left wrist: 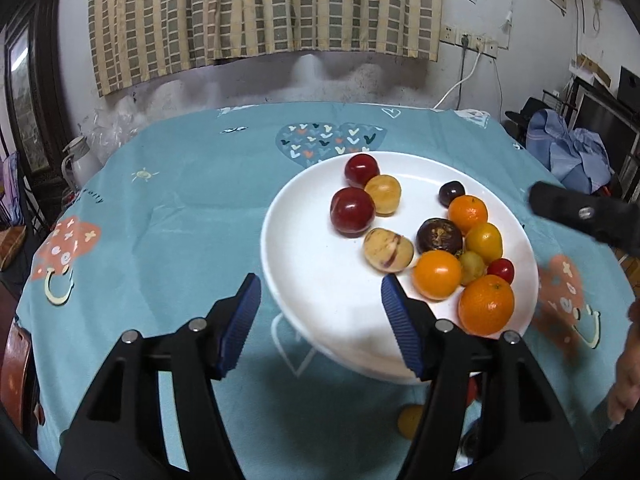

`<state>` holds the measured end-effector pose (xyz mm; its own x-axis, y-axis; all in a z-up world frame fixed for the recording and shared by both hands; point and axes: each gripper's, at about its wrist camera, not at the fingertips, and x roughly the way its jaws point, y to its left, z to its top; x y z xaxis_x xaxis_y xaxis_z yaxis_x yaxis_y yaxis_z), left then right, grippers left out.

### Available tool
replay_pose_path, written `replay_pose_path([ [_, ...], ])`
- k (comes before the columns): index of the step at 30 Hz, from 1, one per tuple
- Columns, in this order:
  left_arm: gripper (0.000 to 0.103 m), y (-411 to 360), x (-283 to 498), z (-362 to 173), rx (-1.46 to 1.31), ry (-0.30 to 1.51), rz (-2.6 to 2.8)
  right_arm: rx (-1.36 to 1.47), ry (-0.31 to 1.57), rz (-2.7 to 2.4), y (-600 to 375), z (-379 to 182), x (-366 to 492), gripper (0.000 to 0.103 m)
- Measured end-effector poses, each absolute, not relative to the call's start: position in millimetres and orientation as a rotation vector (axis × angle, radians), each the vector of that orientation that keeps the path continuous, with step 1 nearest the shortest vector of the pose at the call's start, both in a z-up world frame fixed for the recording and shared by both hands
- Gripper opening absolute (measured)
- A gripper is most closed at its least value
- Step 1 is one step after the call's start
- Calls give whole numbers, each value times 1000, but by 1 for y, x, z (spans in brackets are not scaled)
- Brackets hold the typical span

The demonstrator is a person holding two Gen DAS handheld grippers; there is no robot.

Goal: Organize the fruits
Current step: 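Grasp another yellow apricot with the left tool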

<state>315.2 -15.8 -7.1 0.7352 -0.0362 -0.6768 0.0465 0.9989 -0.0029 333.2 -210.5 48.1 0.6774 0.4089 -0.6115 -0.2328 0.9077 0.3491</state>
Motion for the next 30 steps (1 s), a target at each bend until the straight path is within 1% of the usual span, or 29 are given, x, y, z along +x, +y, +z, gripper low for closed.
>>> replay_pose_path([
  [2,66,-11,308,-6,10,748,-43,262,730,371,-213,57,320,65],
  [6,67,-12,282,-13,32,765,-57,252,720,364,-214,65,294,69],
  [8,67,-18,269,-19,51,774,-76,255,715,368,-219,64,277,70],
  [11,67,-29,254,-25,76,775,-116,300,718,360,-232,52,256,75],
  [14,67,-39,240,-32,144,757,-121,326,726,349,-242,44,246,75],
  [19,67,-47,241,-43,179,787,-151,363,751,351,-248,41,246,75],
  [26,67,-60,247,-54,222,814,-191,344,762,361,-243,40,245,75],
  [27,67,-60,252,-57,226,835,-180,342,764,361,-243,40,245,75],
  [28,69,-58,254,-59,217,846,-173,340,766,360,-242,39,245,75],
  [30,69,-49,257,-58,187,849,-145,342,767,358,-242,38,245,75],
])
